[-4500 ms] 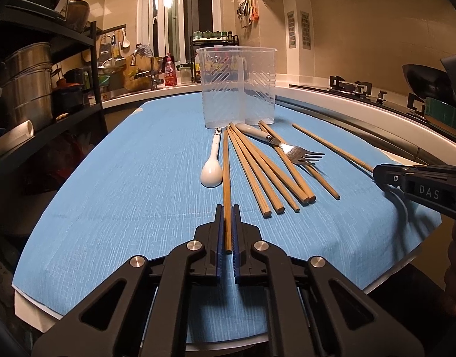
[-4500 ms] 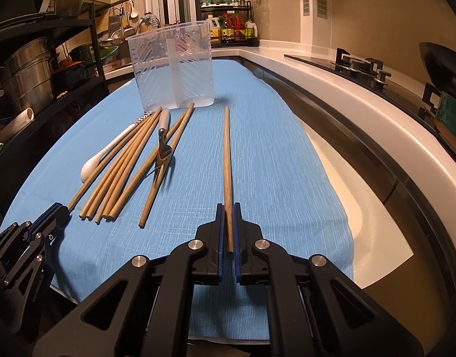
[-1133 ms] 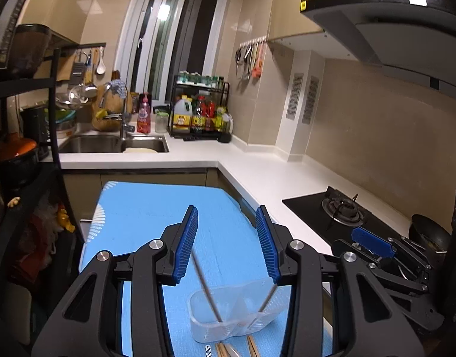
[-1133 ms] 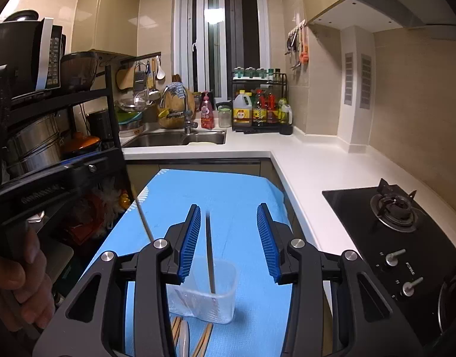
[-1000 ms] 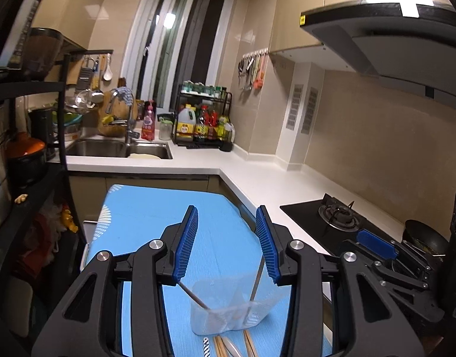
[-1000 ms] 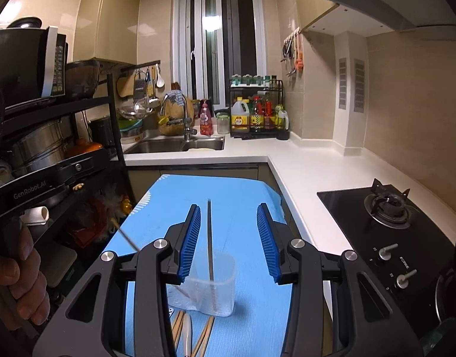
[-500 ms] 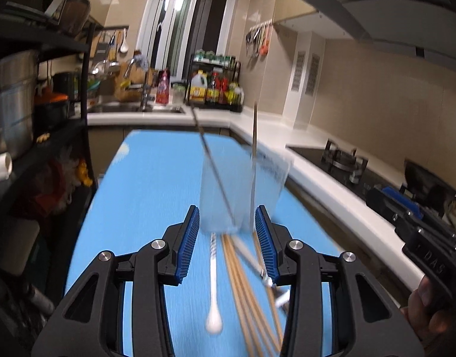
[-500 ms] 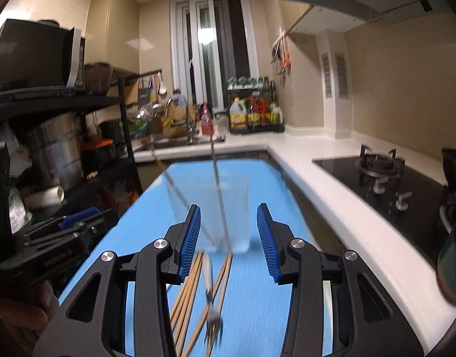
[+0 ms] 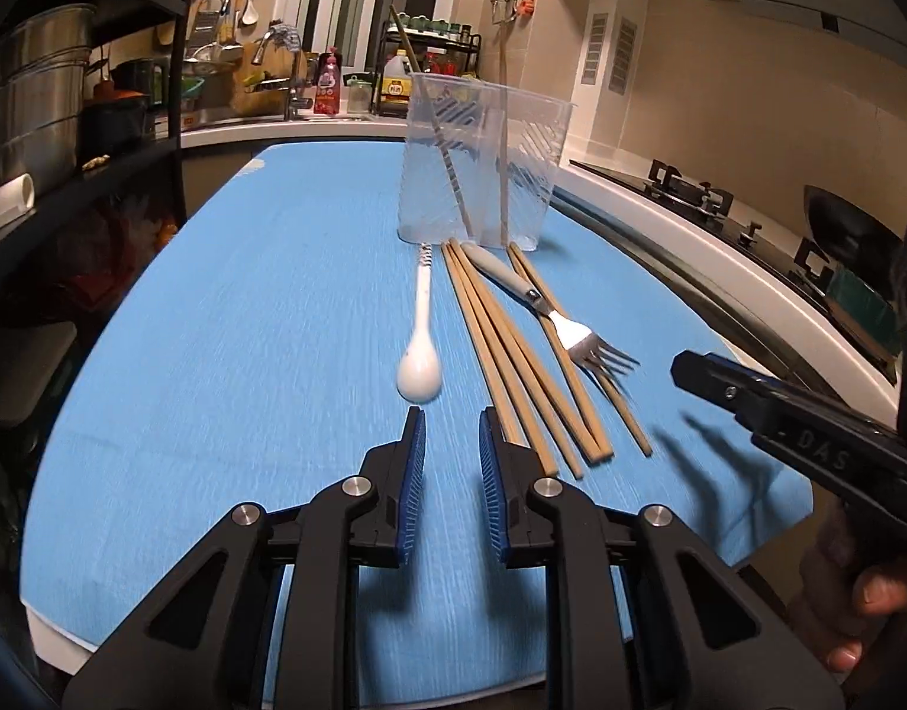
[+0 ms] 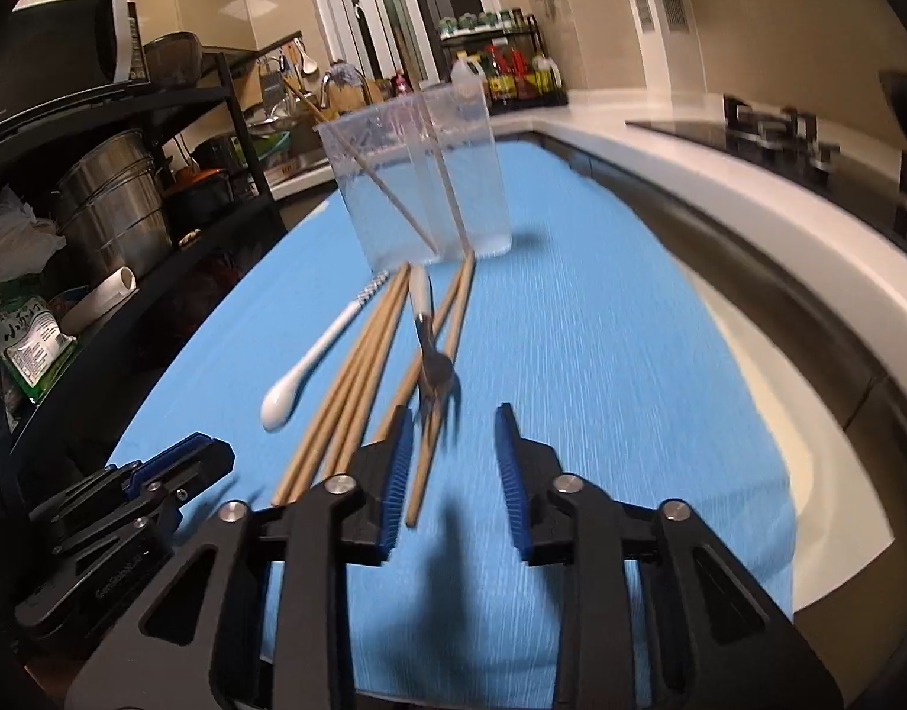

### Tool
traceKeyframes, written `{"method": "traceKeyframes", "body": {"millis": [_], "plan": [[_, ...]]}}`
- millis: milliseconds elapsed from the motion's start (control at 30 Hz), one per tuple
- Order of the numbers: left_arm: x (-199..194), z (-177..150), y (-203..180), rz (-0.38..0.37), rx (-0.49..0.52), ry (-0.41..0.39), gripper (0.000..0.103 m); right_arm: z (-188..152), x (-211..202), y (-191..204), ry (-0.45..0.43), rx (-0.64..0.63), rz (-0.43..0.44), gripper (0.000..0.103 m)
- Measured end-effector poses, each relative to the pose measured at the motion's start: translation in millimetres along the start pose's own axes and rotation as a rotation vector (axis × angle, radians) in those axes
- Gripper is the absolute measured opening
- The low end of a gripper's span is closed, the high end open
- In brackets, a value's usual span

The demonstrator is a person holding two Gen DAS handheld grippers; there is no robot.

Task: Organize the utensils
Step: 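Grasp the white-handled fork with the right tool while the left tool grasps a chopstick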

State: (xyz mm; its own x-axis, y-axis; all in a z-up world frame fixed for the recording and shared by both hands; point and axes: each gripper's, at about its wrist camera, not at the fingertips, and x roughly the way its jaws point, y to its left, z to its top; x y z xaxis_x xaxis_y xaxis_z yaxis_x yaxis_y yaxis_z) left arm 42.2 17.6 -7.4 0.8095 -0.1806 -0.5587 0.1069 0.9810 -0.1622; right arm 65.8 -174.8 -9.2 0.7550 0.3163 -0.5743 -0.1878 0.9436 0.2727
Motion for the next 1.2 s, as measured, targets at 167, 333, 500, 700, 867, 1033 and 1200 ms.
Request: {"method": "traceKeyframes", "body": {"millis": [167,333,500,700,867,1033,1200], "plan": [[4,-11,-3,-0.005,-0.004,0.006,0.019,-9,5,-9,0.021,0.033,-0.001,0.025],[6,-12,-6,-0.003,0.002,0.01,0.019,-13,9,-15,0.036,0.052,0.011,0.026],[6,-15,-6,0.006,0.001,0.007,0.019,-9,11,-12,0.036,0.058,0.052,0.027],[9,-15,-8,0.003,-0.002,0.004,0.019,3,21,-8,0.052,0.084,0.109,0.029],[9,-16,-8,-0.004,0.005,0.006,0.019,18,32,-1,0.069,0.11,0.165,0.035],[11,-13,-5,-0.019,-0.006,0.014,0.019,22,48,6,0.111,0.11,0.146,0.034],[10,-3,-8,-0.044,-0.021,-0.003,0.019,24,42,10,0.088,0.09,0.12,0.009]]}}
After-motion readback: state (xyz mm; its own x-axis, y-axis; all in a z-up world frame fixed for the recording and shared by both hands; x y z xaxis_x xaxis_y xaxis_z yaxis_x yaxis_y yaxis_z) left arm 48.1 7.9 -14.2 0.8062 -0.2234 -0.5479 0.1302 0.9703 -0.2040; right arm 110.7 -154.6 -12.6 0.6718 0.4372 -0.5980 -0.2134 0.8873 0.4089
